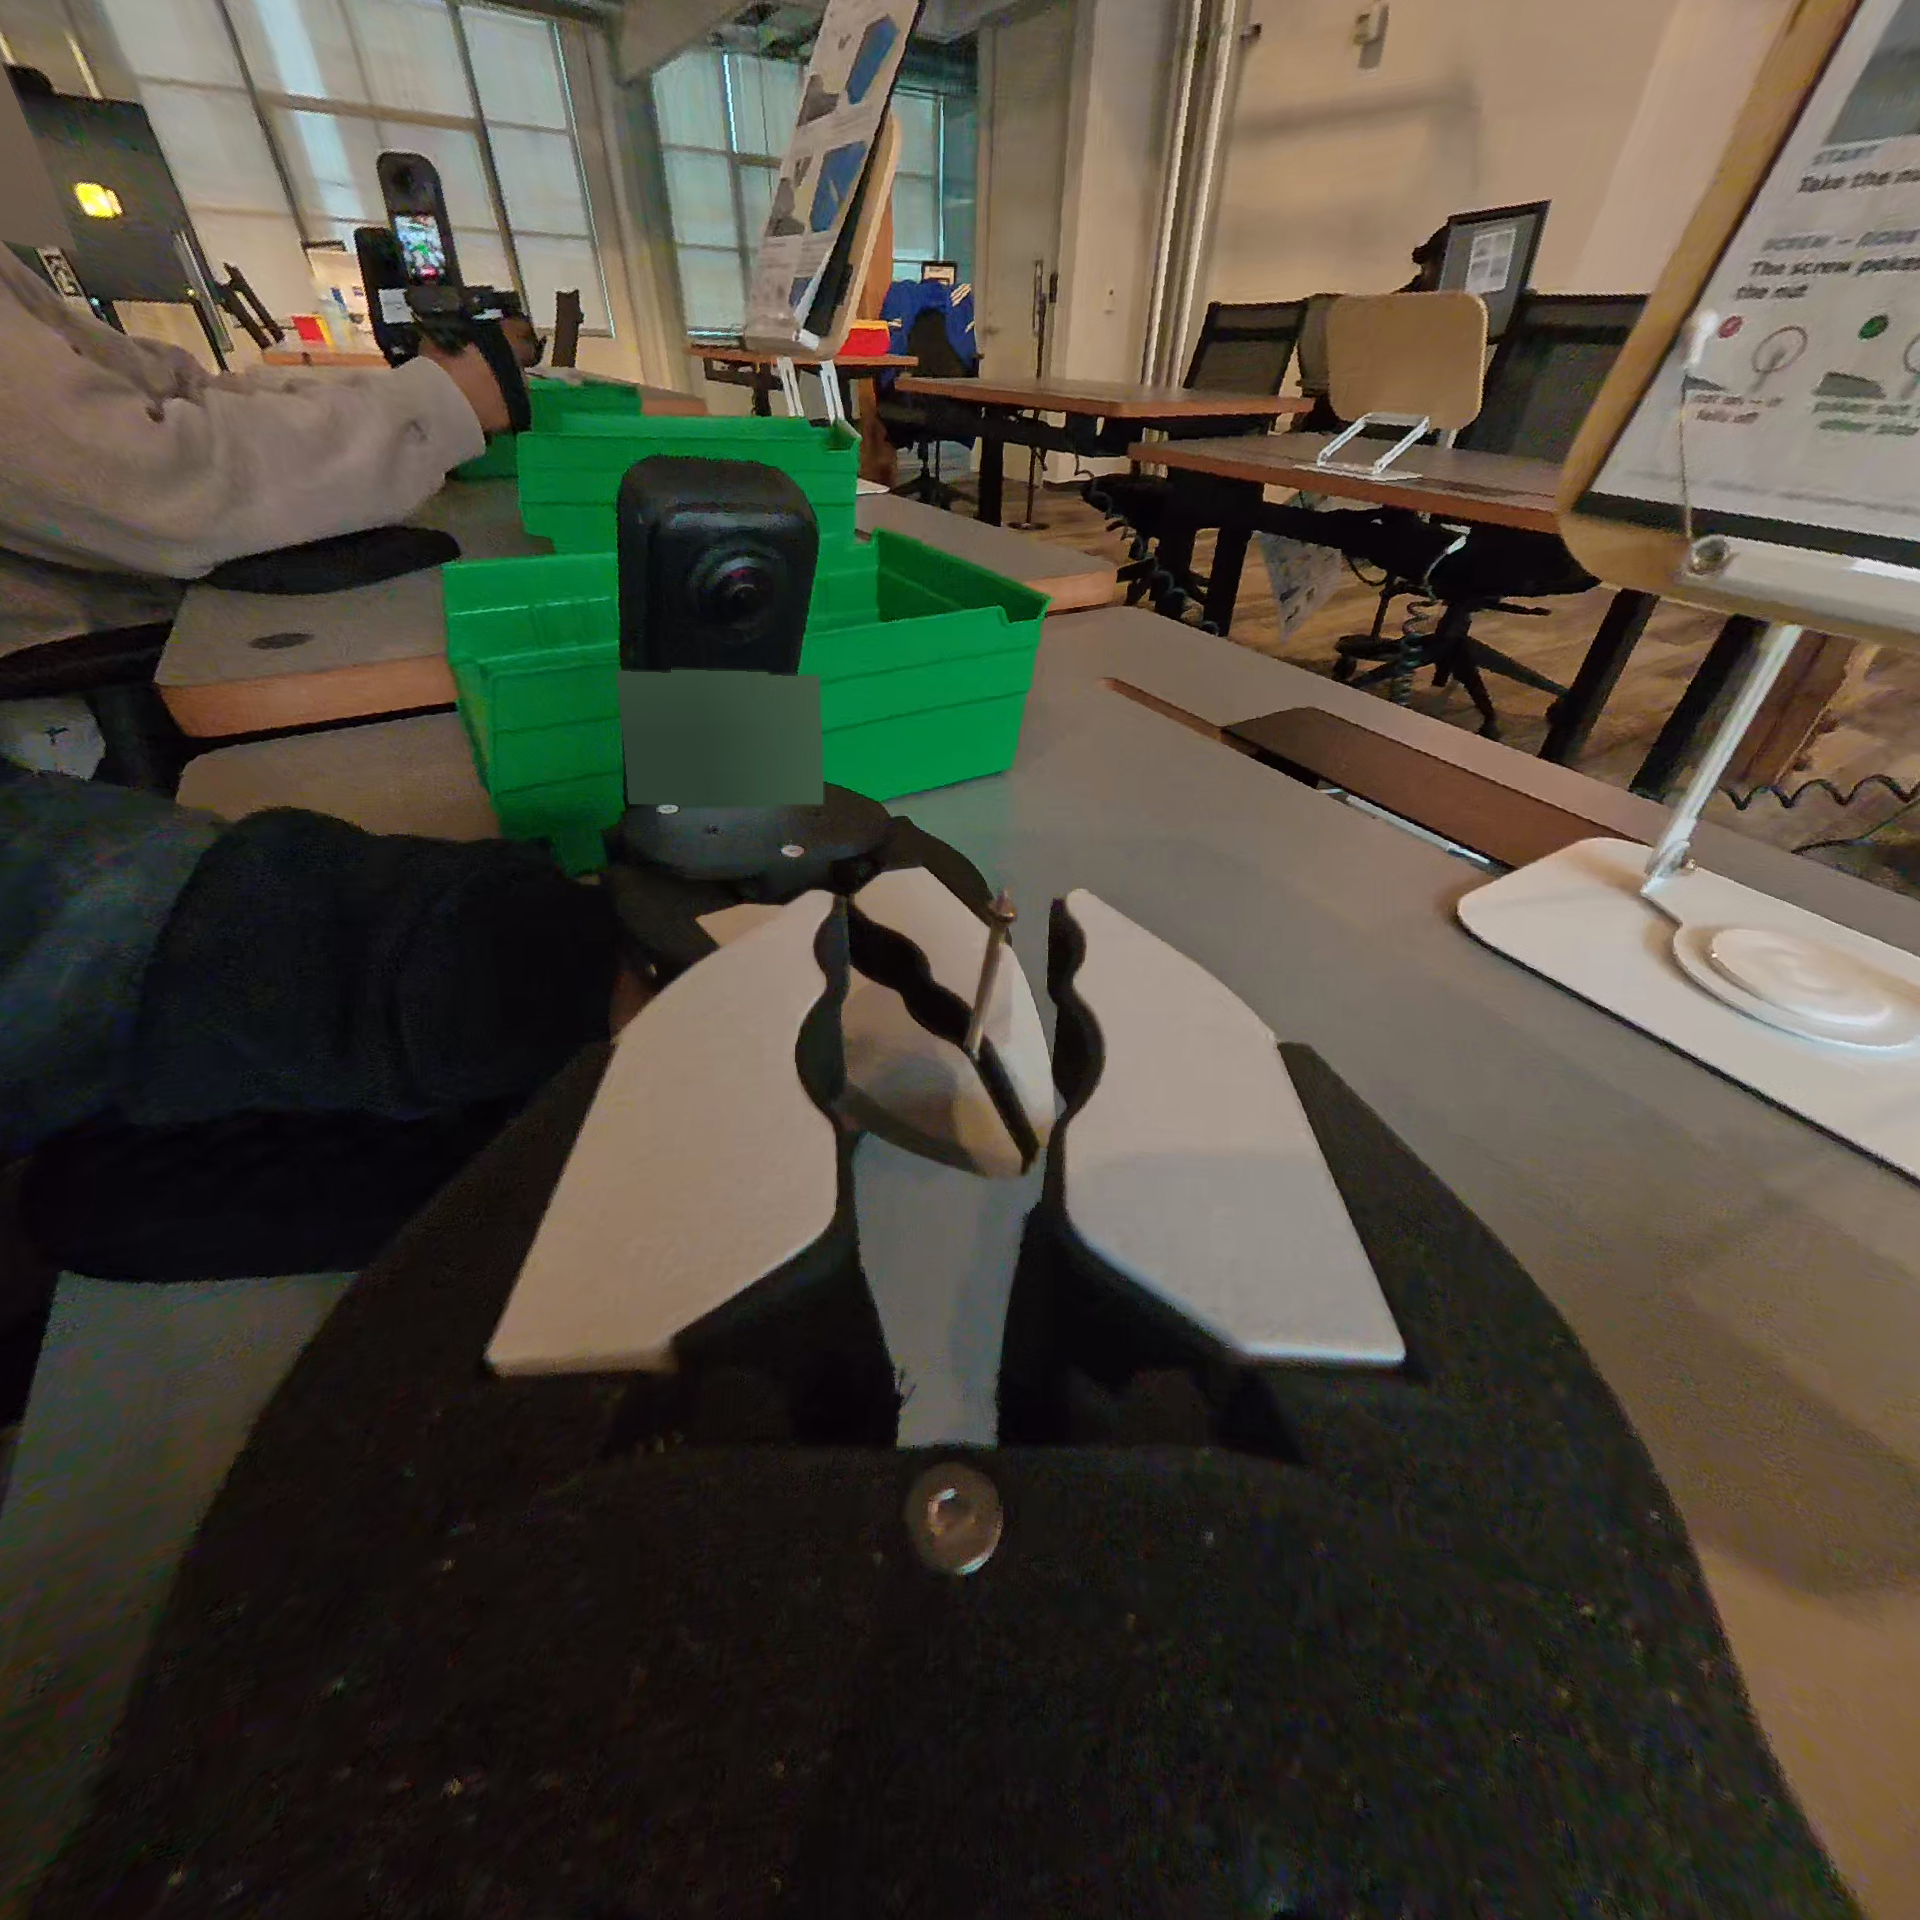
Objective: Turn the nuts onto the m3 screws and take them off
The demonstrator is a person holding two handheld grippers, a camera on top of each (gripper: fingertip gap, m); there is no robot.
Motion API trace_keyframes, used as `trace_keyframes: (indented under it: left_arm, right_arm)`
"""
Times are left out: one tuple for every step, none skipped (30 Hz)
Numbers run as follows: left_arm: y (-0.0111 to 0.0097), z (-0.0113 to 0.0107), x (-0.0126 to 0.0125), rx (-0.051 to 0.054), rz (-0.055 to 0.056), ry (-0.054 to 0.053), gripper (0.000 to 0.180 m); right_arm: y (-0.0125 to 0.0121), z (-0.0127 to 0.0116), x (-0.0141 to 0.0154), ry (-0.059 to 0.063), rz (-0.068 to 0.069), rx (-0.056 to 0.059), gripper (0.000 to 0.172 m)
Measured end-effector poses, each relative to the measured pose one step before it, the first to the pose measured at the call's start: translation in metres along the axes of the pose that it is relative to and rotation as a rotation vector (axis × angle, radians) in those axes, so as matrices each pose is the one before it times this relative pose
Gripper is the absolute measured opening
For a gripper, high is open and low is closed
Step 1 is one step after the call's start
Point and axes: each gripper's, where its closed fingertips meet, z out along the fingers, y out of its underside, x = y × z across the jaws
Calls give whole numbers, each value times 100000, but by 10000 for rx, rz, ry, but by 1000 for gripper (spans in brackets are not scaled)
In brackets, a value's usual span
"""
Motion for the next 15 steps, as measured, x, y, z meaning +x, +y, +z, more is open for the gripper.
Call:
trace_keyframes:
  left_arm:
    - [7, 8, 21, -5, 9, 14, 1]
    - [24, 10, 33, -17, 12, 18, 1]
    - [11, 19, -9, -16, 3, -4, 1]
    - [4, 1, -26, 4, -11, -18, 1]
    - [-23, -23, -50, 14, -22, -22, 1]
    - [-12, -14, -78, 13, -25, -44, 1]
    - [-30, -21, -78, 19, -29, -40, 1]
    - [-31, -25, -53, 27, -31, -21, 0]
    - [-34, -34, -48, 29, -28, -17, 0]
    - [-31, -18, -17, 21, -14, 0, 0]
    - [11, 5, 10, -8, 7, 5, 0]
    - [30, 27, 50, -25, 30, 11, 1]
    - [38, 26, 41, -24, 30, 13, 1]
    - [12, 5, 6, -8, 7, 1, 1]
    - [-13, -4, 4, 9, -4, 7, 0]
  right_arm:
    - [-4, 205, -97, -47, -48, -27, 36]
    - [12, 172, -111, -62, -10, -21, 36]
    - [5, 142, -101, -45, 13, -14, 36]
    - [-5, 74, -112, -43, 10, -2, 36]
    - [9, -19, -93, -20, 2, -8, 33]
    - [-49, -101, -7, 39, -7, 21, 31]
    - [-48, -183, 42, 72, -16, 17, 29]
    - [-52, -251, 59, 70, -3, 17, 27]
    - [-74, -315, 63, 67, 8, 39, 23]
    - [-136, -342, 17, 37, 2, 88, 17]
    - [-196, -355, -12, 16, 31, 142, 14]
    - [-146, -298, 49, 38, 37, 105, 12]
    - [-35, -207, 163, 88, 35, 28, 12]
    - [58, -91, 207, 84, 14, -18, 12]
    - [101, 21, 227, 91, 8, -23, 14]
